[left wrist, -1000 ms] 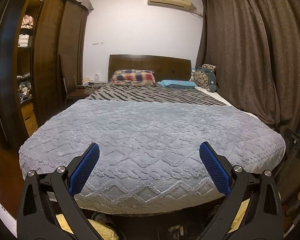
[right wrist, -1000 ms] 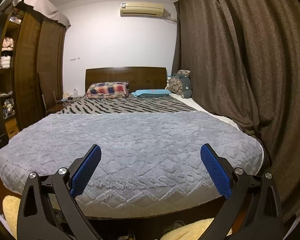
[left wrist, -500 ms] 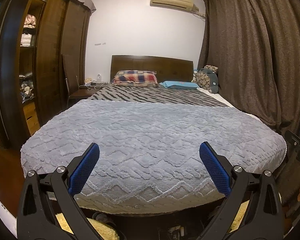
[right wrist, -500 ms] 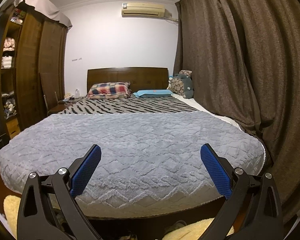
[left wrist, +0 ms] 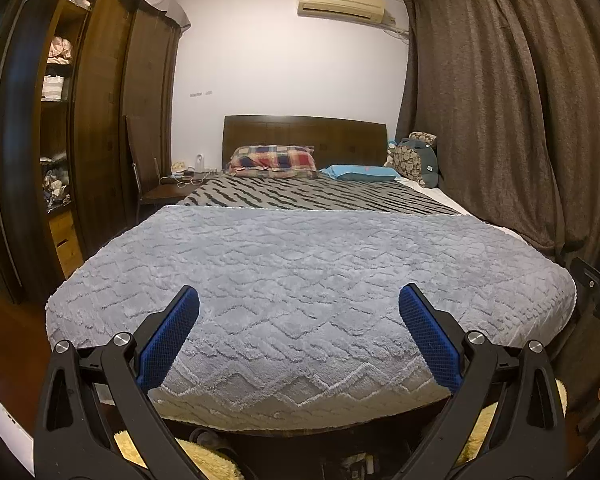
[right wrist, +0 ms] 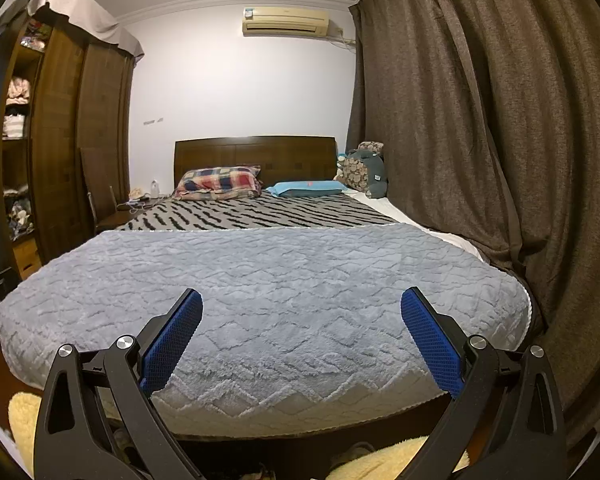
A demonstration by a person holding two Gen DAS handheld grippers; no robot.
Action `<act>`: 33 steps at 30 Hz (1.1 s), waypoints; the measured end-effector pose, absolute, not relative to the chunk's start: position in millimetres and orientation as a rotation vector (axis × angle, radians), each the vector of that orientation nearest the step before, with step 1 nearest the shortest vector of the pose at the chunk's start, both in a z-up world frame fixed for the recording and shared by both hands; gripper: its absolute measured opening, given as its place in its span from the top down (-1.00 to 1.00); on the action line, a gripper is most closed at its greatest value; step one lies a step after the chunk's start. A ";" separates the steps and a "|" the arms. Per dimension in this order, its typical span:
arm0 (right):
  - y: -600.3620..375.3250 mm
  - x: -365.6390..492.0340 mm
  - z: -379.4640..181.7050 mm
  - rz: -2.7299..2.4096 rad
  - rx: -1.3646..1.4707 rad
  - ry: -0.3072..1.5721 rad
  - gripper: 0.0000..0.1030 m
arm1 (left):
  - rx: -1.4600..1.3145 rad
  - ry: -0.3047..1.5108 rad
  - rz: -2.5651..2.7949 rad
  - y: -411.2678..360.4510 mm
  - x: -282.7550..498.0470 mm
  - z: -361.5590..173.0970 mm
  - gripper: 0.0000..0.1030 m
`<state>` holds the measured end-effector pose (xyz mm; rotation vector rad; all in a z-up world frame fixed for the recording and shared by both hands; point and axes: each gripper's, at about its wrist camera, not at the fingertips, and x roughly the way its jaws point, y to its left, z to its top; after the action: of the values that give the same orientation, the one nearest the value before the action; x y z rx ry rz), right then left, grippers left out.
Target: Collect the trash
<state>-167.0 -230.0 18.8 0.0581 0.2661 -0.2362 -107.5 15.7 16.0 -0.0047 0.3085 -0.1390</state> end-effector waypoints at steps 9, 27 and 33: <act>-228.7 -166.4 18.3 -0.235 0.059 0.266 -0.94 | 0.001 0.301 -0.144 15.4 -108.5 15.6 -0.84; -225.4 -164.5 20.3 -0.231 0.057 0.259 -0.94 | 0.006 0.290 -0.149 15.5 -109.0 19.1 -0.84; -224.6 -164.8 21.8 -0.229 0.058 0.256 -0.94 | 0.007 0.285 -0.149 16.6 -108.2 20.1 -0.84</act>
<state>-164.8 -224.6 21.8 0.0577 0.2556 -0.2295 -108.2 16.6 20.1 0.0071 0.2853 -0.1488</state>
